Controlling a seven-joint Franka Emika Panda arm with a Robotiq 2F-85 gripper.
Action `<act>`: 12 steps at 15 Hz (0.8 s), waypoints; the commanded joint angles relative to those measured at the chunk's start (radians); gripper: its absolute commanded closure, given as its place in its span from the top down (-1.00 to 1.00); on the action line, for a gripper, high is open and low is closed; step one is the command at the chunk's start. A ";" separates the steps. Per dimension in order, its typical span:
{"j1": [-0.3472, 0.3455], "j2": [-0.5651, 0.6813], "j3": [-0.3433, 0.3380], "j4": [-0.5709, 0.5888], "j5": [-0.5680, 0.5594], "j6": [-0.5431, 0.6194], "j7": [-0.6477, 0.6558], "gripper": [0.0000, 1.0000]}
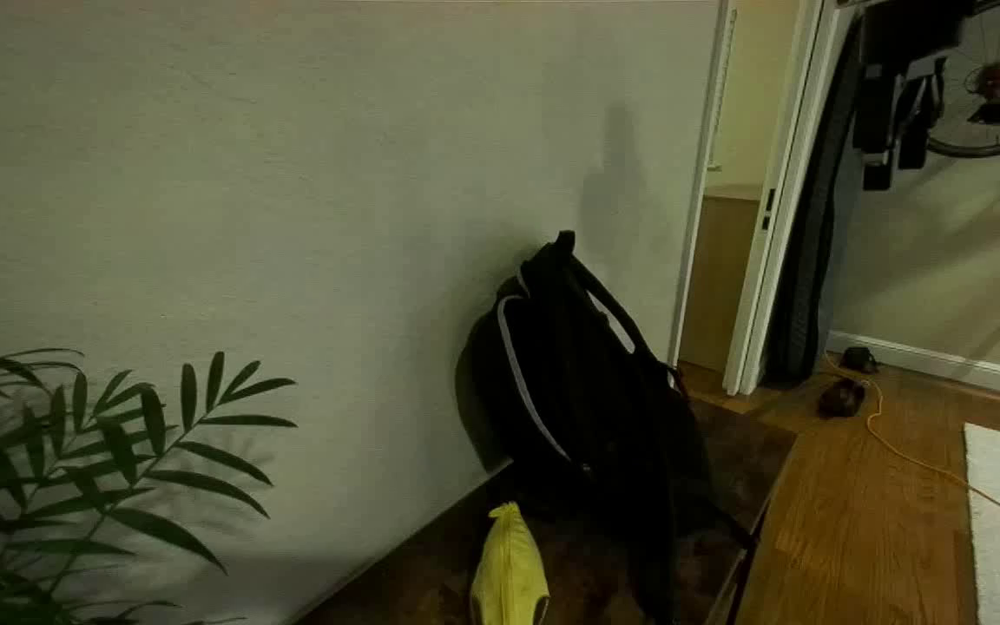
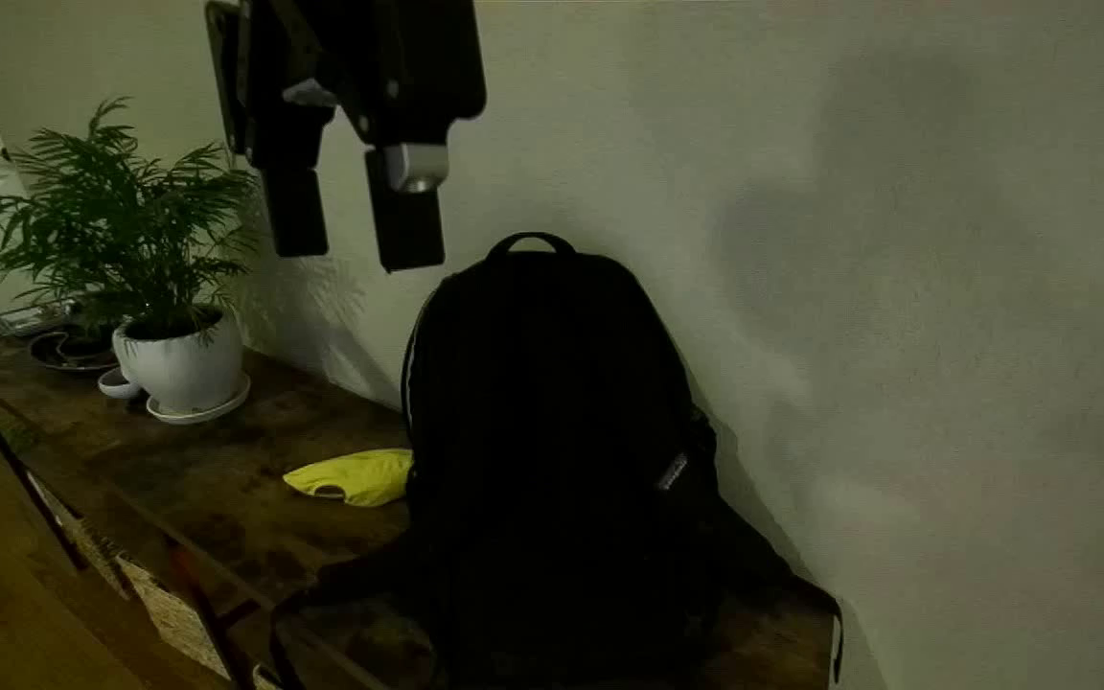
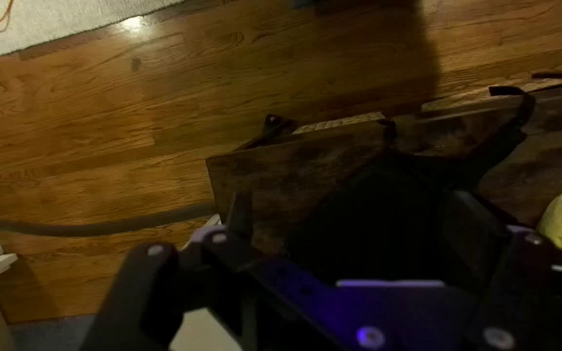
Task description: Put the yellow object in the bag
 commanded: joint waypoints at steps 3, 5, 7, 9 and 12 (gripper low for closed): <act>0.014 0.000 -0.013 0.002 -0.004 -0.003 0.003 1.00; 0.014 0.000 -0.013 0.002 -0.004 -0.003 0.003 1.00; 0.014 0.000 -0.013 0.002 -0.004 -0.003 0.003 1.00; 0.016 0.001 -0.014 0.001 0.000 -0.002 0.001 1.00; 0.034 0.019 -0.008 -0.008 0.039 0.026 0.011 1.00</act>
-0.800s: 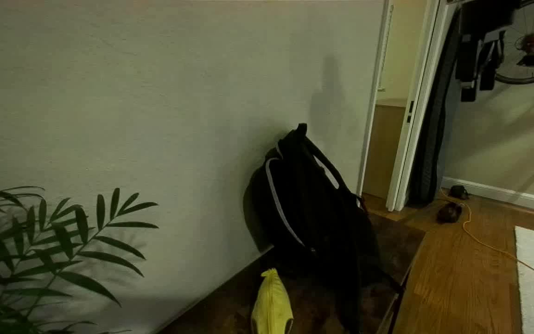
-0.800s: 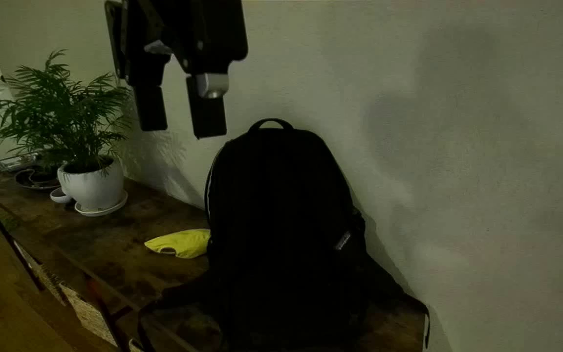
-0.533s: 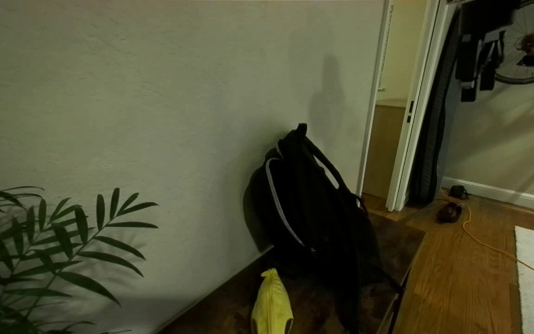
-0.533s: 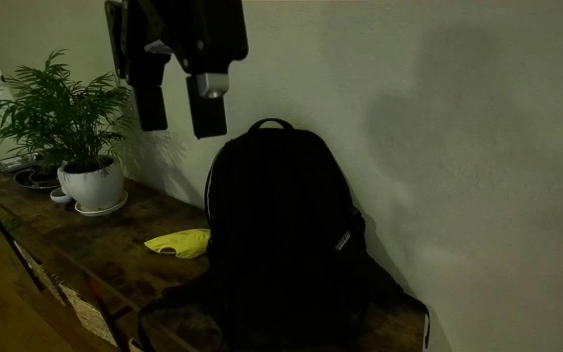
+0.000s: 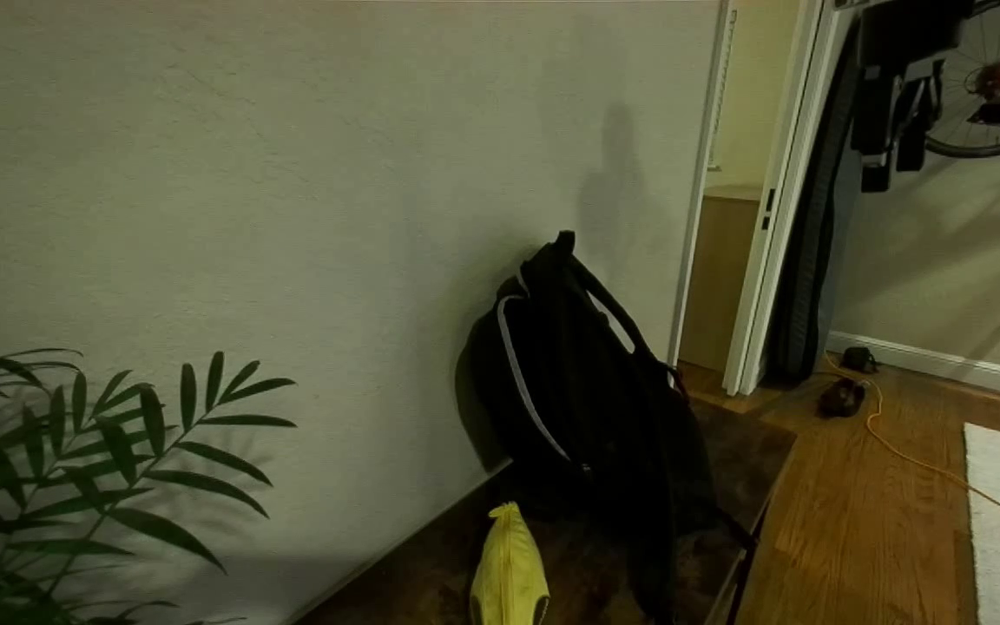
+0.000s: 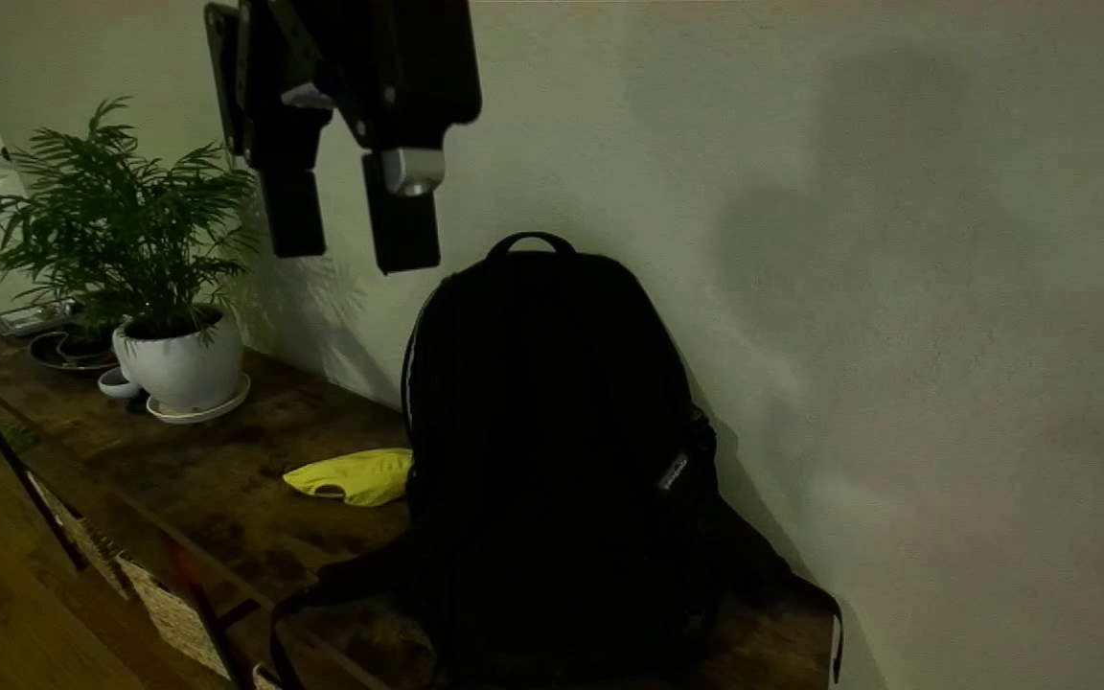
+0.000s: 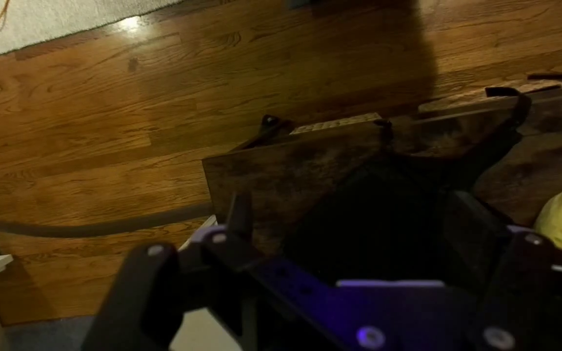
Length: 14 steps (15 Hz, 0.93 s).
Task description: Put the yellow object in the bag
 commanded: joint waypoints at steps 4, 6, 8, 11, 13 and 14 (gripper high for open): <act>0.056 0.065 0.012 -0.005 0.086 0.078 0.058 1.00; 0.073 0.107 0.025 0.000 0.107 0.125 0.068 1.00; 0.093 0.155 0.041 0.008 0.117 0.177 0.073 1.00; 0.121 0.220 0.053 0.030 0.158 0.202 0.029 1.00; 0.120 0.204 0.050 0.014 0.134 0.187 0.050 1.00; 0.121 0.211 0.050 0.016 0.134 0.187 0.050 1.00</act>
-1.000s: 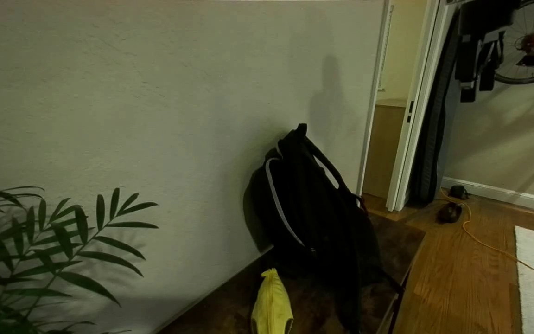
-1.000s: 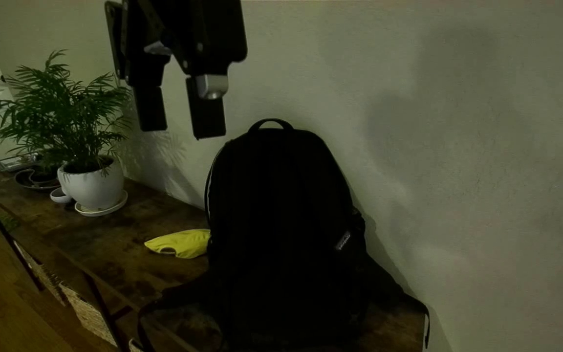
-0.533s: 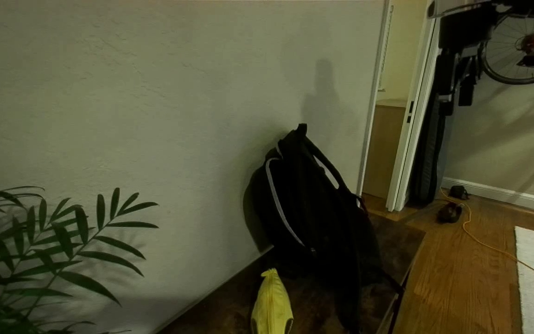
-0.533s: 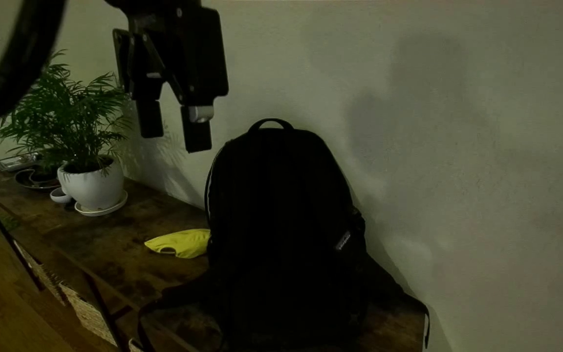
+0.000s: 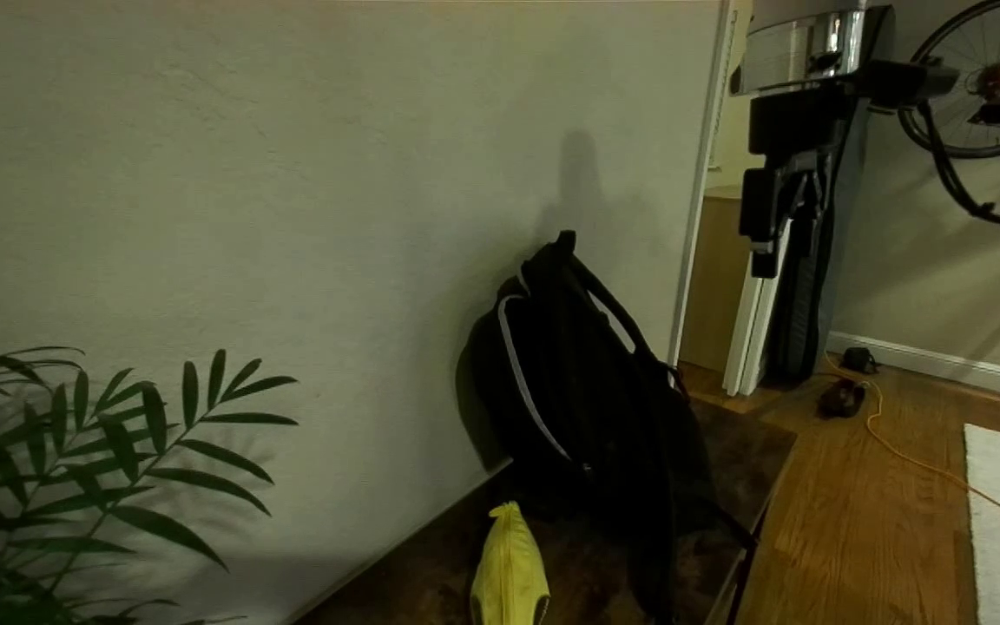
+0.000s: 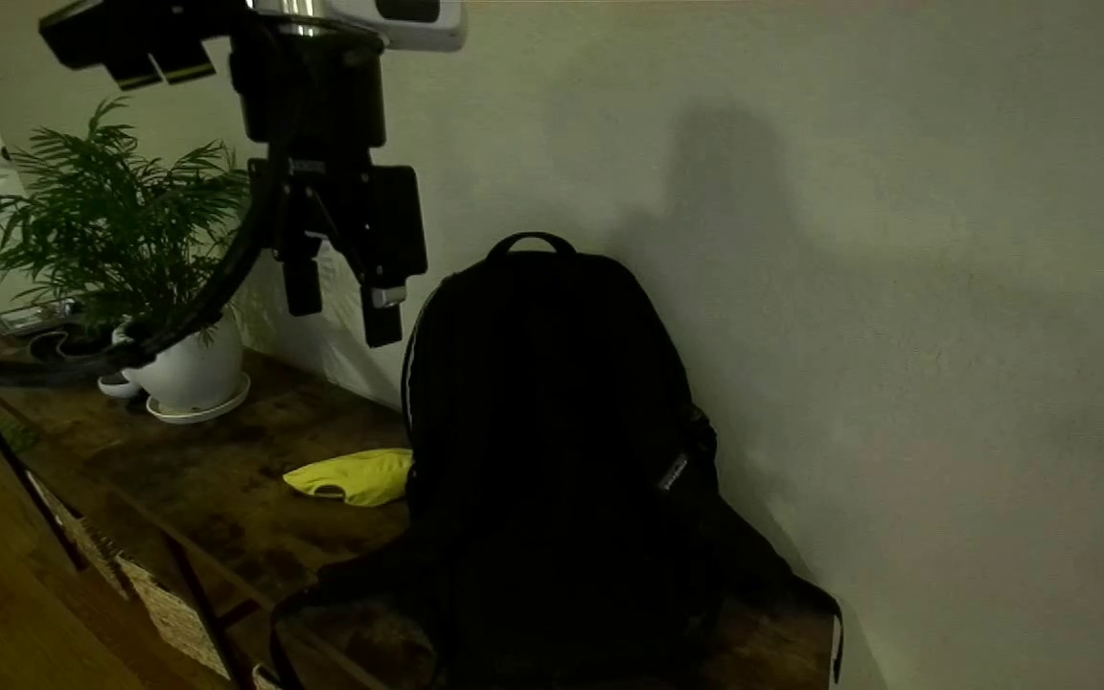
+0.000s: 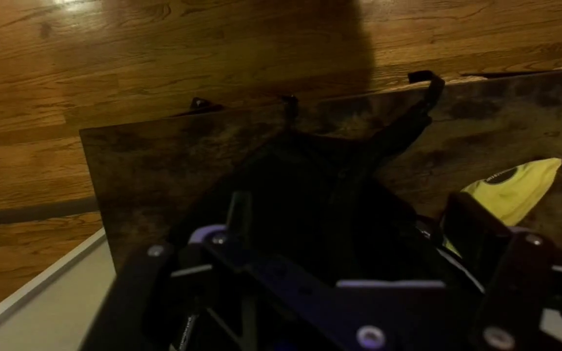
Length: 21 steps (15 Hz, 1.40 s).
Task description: Put the yellow object in the bag
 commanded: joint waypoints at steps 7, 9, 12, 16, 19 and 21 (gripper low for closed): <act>0.010 0.015 -0.003 0.000 0.009 0.025 0.037 1.00; 0.020 0.042 0.012 0.000 0.003 0.055 0.110 1.00; 0.044 0.096 0.038 0.003 0.007 0.124 0.234 1.00; 0.088 0.186 0.060 0.013 0.020 0.208 0.382 1.00; 0.122 0.254 0.061 0.032 0.014 0.269 0.470 1.00; 0.142 0.291 0.056 0.052 0.017 0.308 0.505 1.00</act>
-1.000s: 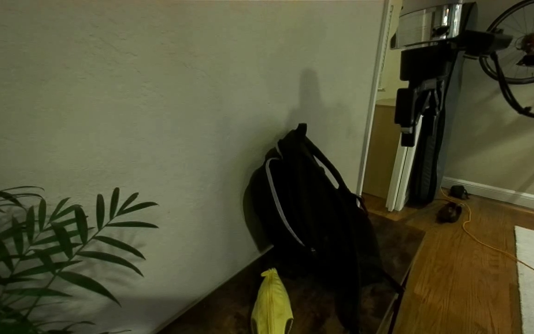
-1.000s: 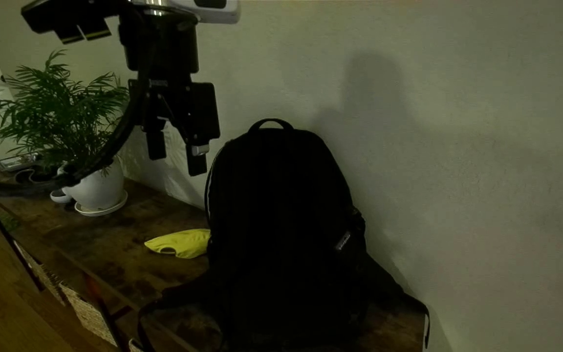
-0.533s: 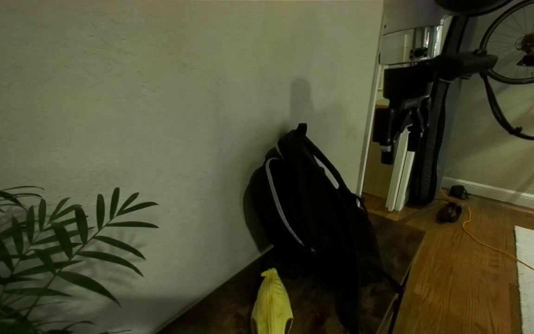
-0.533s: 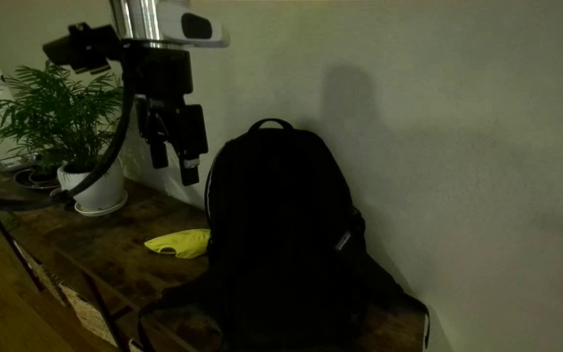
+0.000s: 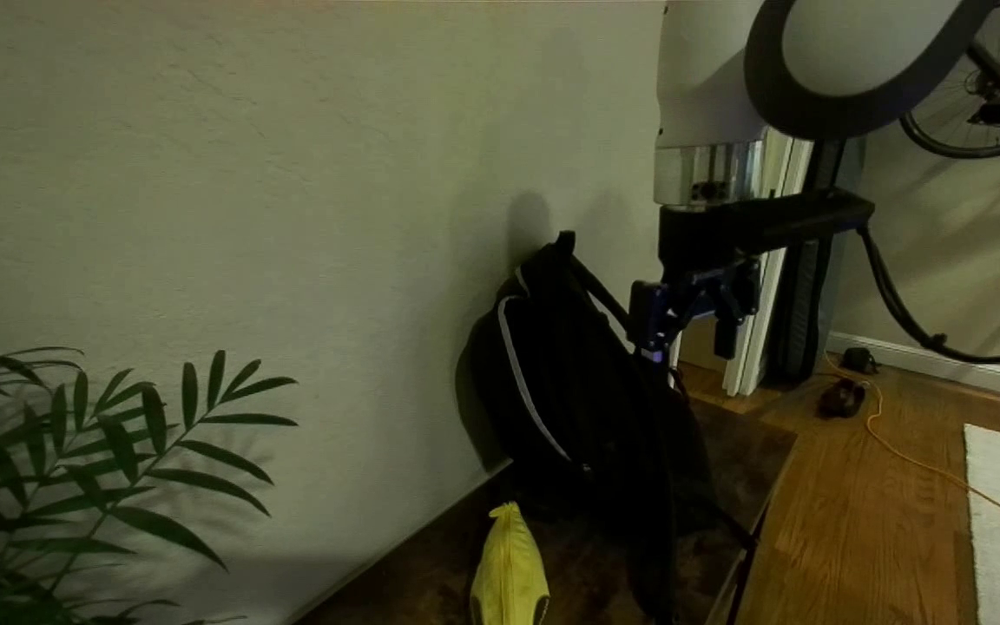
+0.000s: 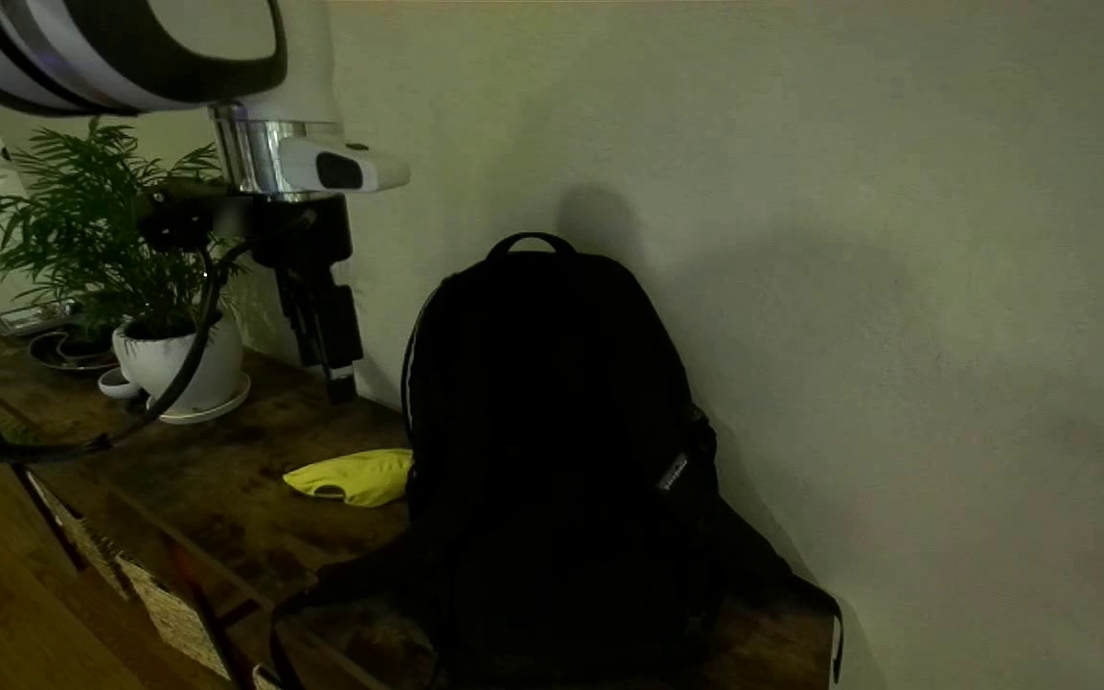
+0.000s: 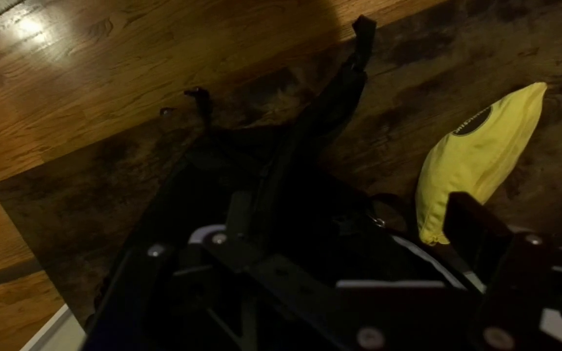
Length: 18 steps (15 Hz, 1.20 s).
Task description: Put the yellow object in the bag
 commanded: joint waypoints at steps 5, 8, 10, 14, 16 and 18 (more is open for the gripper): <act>0.043 0.069 -0.021 0.048 0.013 0.034 0.019 1.00; 0.043 0.069 -0.023 0.048 0.013 0.034 0.019 1.00; 0.040 0.074 -0.022 0.048 0.024 0.041 0.017 1.00; 0.032 0.129 -0.019 0.074 0.096 0.089 0.025 1.00; 0.033 0.171 -0.021 0.096 0.148 0.131 0.039 1.00; 0.037 0.220 -0.024 0.124 0.201 0.180 0.056 1.00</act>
